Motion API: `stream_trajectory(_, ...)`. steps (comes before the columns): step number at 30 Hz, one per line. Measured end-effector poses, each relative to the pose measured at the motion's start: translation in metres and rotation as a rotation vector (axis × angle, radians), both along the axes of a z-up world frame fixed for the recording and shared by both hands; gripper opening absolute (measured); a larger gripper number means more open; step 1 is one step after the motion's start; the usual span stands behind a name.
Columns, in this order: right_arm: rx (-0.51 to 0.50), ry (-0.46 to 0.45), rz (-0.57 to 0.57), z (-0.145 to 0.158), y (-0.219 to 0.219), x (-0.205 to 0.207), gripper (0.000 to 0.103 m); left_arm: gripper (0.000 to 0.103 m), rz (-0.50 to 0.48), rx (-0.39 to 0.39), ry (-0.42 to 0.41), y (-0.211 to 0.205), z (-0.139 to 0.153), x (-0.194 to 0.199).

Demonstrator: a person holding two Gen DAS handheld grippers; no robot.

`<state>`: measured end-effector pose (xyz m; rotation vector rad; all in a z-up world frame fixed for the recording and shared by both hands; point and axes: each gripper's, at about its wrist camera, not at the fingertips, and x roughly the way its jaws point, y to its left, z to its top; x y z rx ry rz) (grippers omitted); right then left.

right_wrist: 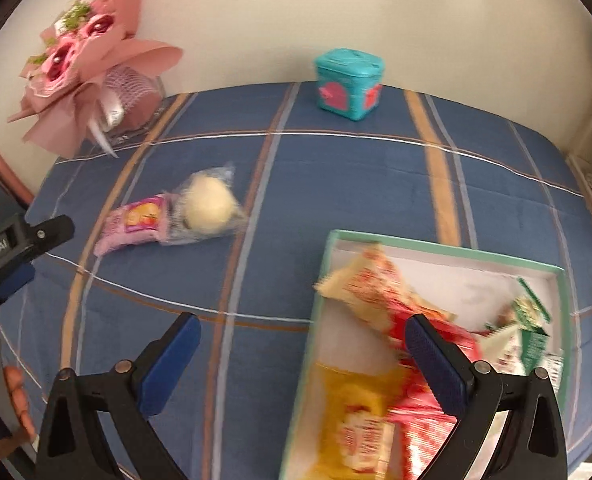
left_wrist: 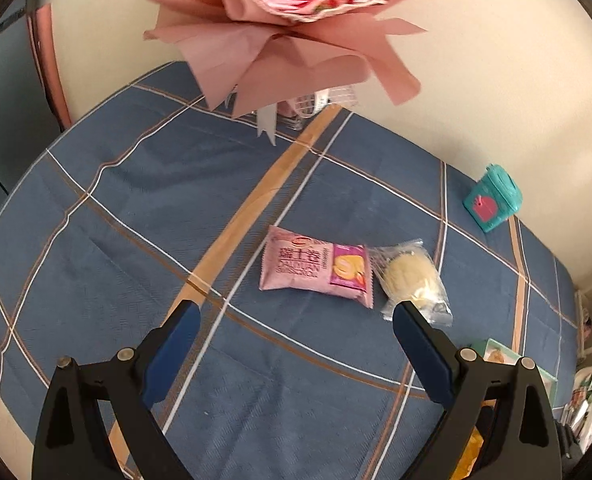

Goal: Organize snacks
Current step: 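Withdraw both grippers from the tray toward the Swiss roll and bun, then grasp the pink Swiss roll pack with the left gripper while the right grasps the clear-wrapped bun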

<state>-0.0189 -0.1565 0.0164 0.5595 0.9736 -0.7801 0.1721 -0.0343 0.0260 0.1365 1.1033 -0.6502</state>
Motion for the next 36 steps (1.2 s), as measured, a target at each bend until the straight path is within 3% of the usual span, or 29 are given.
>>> stream_trajectory(3,0.004,-0.052,0.015,0.002,0.000,0.017,0.103,0.097,0.001,-0.014,0.038,0.001,-0.004,0.010)
stream_trajectory(8,-0.016,-0.055,0.060,-0.006,-0.008,0.053,0.103,0.097,0.007,-0.027,0.067,-0.008,-0.014,0.025)
stream_trajectory(16,-0.020,0.029,0.139,-0.027,-0.036,0.103,0.103,0.097,-0.046,-0.011,0.116,-0.045,-0.048,0.042)
stream_trajectory(20,-0.034,0.056,0.185,-0.035,-0.045,0.121,0.102,0.097,-0.120,0.073,0.001,-0.071,-0.044,0.049)
stream_trajectory(22,-0.033,0.067,0.188,-0.040,-0.050,0.127,0.102,0.097,-0.108,0.104,-0.014,-0.079,-0.045,0.061)
stream_trajectory(29,-0.030,0.100,0.211,-0.051,-0.058,0.135,0.102,0.097,-0.018,0.223,-0.026,-0.075,-0.071,0.098)
stream_trajectory(36,0.004,0.093,0.220,-0.062,-0.058,0.143,0.099,0.097,0.006,0.232,0.038,-0.050,-0.089,0.100)
